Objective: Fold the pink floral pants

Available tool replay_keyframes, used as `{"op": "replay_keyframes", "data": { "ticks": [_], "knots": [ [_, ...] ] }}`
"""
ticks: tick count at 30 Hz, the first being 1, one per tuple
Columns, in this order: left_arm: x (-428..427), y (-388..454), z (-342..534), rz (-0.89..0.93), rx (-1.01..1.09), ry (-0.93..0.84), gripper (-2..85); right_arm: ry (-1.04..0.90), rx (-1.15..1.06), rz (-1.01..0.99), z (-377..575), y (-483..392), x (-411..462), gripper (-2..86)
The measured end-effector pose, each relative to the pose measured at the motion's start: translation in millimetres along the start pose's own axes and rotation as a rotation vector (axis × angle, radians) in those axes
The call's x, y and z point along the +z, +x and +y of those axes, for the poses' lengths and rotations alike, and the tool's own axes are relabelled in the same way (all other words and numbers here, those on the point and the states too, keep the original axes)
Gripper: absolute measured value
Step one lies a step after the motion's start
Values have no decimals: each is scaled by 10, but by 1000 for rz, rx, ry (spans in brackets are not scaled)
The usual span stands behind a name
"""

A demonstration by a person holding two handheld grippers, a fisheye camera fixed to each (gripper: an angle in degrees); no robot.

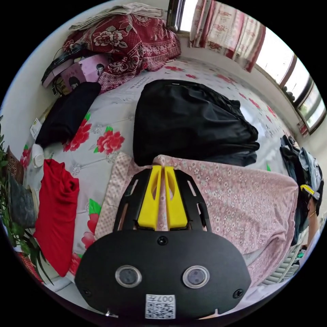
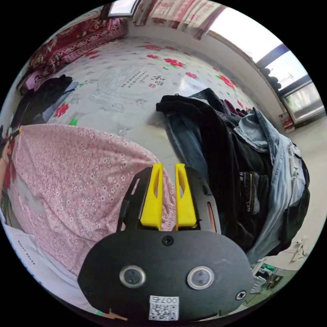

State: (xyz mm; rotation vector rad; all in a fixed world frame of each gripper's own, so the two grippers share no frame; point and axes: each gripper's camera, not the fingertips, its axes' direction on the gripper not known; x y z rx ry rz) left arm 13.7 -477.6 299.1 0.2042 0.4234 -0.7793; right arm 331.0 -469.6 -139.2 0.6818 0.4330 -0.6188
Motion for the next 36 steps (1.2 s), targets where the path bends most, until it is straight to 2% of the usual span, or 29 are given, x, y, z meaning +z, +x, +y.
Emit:
{"op": "replay_keyframes", "data": {
  "ticks": [4, 8, 10, 16, 19, 20, 22, 25, 28, 33, 36],
  "knots": [
    [-139, -47, -4, -43, -40, 18, 58, 49, 47, -52, 292, 91, -8, 31],
    [-585, -236, 461, -59, -105, 77, 61, 94, 10, -226, 1099, 52, -174, 38],
    [-767, -197, 808, -51, -82, 79, 59, 72, 3, -236, 1532, -21, -183, 39],
    [-1131, 187, 2082, 15, -5, -61, 59, -109, 9, -146, 2763, -166, 8, 33],
    [-1101, 375, 2484, -28, 51, -173, 57, -217, 52, -77, 3171, -69, 244, 25],
    [-992, 397, 2587, -45, 65, -242, 56, -181, 64, -93, 3295, 5, 267, 21],
    [-1005, 371, 2692, -44, 89, -193, 43, -184, 154, -157, 3377, 213, 279, 19],
    [-1029, 163, 2600, -32, -15, -262, 38, -204, 261, -271, 3341, 515, 182, 22],
    [-1344, 3, 2395, -8, -34, -129, 46, -8, 253, -276, 3170, 647, -220, 36],
    [-1254, -144, 1298, -3, 53, -21, 87, 158, 160, -298, 2162, 696, -319, 66],
    [-950, -237, 578, -9, 31, -27, 99, 87, 127, -342, 1489, 663, -20, 79]
  ]
}}
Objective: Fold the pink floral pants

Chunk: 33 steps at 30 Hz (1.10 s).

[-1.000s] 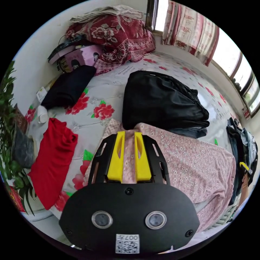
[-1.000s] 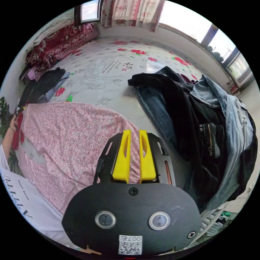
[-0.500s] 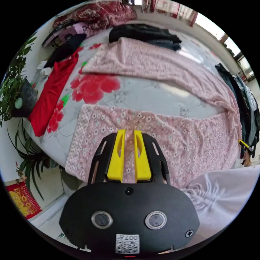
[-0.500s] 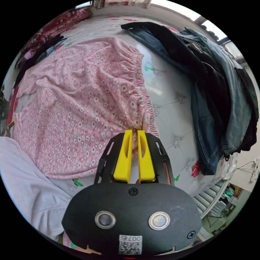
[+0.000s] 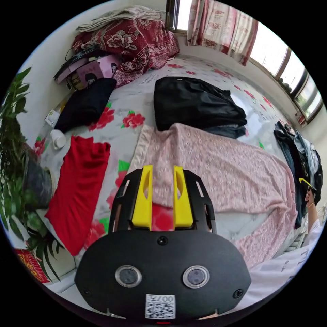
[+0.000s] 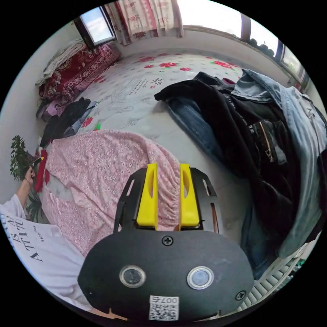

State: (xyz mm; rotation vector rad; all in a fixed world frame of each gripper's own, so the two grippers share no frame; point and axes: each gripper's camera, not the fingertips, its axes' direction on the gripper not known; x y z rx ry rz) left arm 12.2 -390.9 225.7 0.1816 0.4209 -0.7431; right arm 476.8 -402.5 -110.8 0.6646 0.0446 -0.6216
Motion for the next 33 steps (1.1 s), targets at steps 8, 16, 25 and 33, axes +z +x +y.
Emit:
{"op": "replay_keyframes", "data": {
  "ticks": [8, 16, 25, 33],
  "knots": [
    [754, -195, -758, -51, -99, -153, 129, -309, -109, 38, -717, -120, 960, 53],
    [303, -306, -407, -52, -43, -84, 10, -161, -191, 126, -573, -264, 605, 1],
    [-1978, -852, 815, 254, -52, 429, 5, 214, -216, 133, 149, -268, -885, -3],
    [-3048, -1136, 2934, 259, -100, 538, 14, 268, -295, 73, 1782, -374, -1448, -3]
  ]
}}
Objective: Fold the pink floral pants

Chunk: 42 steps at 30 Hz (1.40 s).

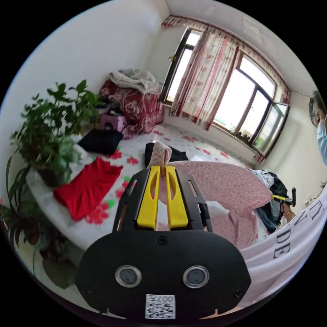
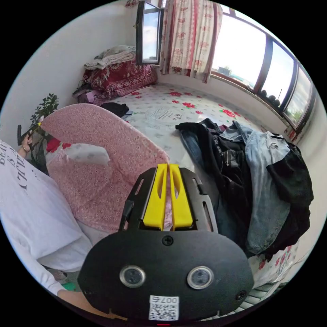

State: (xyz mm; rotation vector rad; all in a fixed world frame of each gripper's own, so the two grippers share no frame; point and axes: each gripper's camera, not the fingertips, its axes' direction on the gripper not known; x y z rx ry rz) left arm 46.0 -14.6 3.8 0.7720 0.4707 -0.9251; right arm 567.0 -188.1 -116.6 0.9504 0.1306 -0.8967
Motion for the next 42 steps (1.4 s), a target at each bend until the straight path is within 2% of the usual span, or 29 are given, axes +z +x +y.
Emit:
{"op": "replay_keyframes", "data": {
  "ticks": [4, 6, 10, 13, 16, 20, 22, 25, 27, 29, 32, 36, 38, 42],
  "knots": [
    [-148, -249, 948, -106, -110, -195, 17, -164, 26, 4, 672, -177, 229, -3],
    [-49, -469, 1528, -146, -215, -348, 17, -267, 107, -29, 1038, -162, 552, -3],
    [-32, -710, 1932, -118, -325, -414, 16, -390, 193, -104, 1323, -47, 964, -3],
    [-259, -660, 1791, -87, -266, -345, 14, -369, 164, -87, 1216, -25, 917, -3],
    [-634, -500, 1487, -27, -158, -222, 14, -255, 116, -30, 1013, -51, 643, -2],
    [-895, -428, 1013, -5, -41, -95, 15, -267, 144, -111, 875, -5, 750, -3],
    [-877, -507, 719, 40, -35, -83, 15, -212, 140, -112, 716, 3, 683, -3],
    [-1038, -462, 217, 58, 25, 37, 12, -35, 138, -143, 326, 40, 333, -3],
    [-1363, -387, 72, 68, 88, 164, 11, 21, 57, -92, 84, -51, 94, -3],
    [-1565, -422, 194, 53, 107, 208, 11, -24, -10, -42, 33, -129, 87, -3],
    [-1570, -707, 678, 8, 31, 110, 15, -185, -36, -57, 154, -195, 402, -3],
    [-993, -1282, 1611, -88, -227, -241, 32, -386, 10, -127, 420, -302, 1062, -1],
    [-795, -1456, 1957, -112, -327, -341, 43, -473, 34, -123, 495, -324, 1327, 0],
    [-760, -1551, 2245, -190, -412, -406, 65, -551, 103, -96, 470, -253, 1495, 12]
  ]
}}
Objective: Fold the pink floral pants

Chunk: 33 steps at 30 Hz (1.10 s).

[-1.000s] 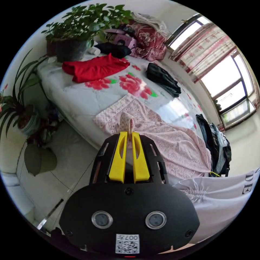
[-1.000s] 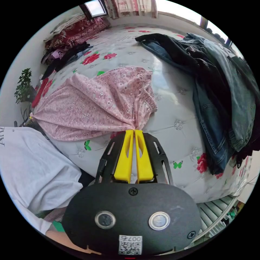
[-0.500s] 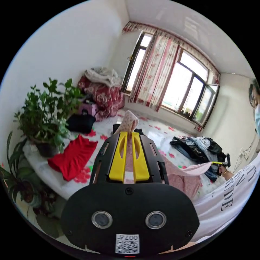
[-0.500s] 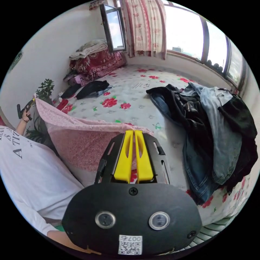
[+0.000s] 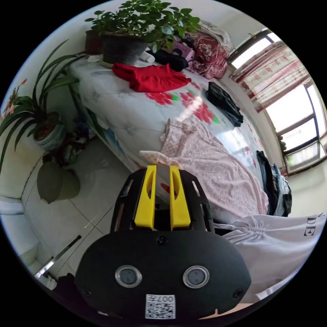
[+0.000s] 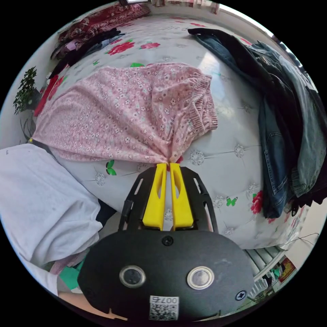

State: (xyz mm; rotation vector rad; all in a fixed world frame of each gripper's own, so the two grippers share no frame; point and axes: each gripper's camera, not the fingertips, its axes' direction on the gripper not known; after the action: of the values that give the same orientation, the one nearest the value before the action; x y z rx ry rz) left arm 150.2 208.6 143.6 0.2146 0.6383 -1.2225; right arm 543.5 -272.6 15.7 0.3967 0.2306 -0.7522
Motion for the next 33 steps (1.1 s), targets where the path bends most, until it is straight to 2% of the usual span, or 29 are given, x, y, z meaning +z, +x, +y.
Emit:
{"op": "replay_keyframes", "data": {
  "ticks": [4, 9, 13, 15, 20, 23, 27, 29, 31, 33],
  "knots": [
    [-280, -80, 5, -30, -26, 68, 69, 94, 93, -38, -4, 160, -312, 38],
    [-277, 381, -424, 2, 119, 107, 63, 385, 309, -190, -183, 677, -648, 83],
    [212, 975, -794, 46, 266, 18, 66, 343, 329, -184, -748, 810, -437, 103],
    [611, 1384, -963, 50, 362, -58, 66, 201, 315, -187, -1129, 784, -110, 104],
    [1373, 2025, -1091, 11, 513, -206, 62, 33, 331, 53, -1238, 580, -85, 75],
    [1841, 2343, -1040, -19, 600, -297, 48, 69, 478, 136, -775, 757, -300, 71],
    [2111, 2686, -1021, 79, 607, -233, 46, -66, 582, 183, -394, 935, -200, 73],
    [2142, 2753, -1076, 97, 594, -261, 57, 8, 623, 237, -321, 875, -373, 75],
    [2001, 2766, -1104, 67, 600, -209, 59, 129, 655, 301, -261, 735, -628, 77],
    [1716, 2668, -1117, 29, 587, -138, 58, 285, 596, 345, -254, 399, -905, 77]
  ]
}}
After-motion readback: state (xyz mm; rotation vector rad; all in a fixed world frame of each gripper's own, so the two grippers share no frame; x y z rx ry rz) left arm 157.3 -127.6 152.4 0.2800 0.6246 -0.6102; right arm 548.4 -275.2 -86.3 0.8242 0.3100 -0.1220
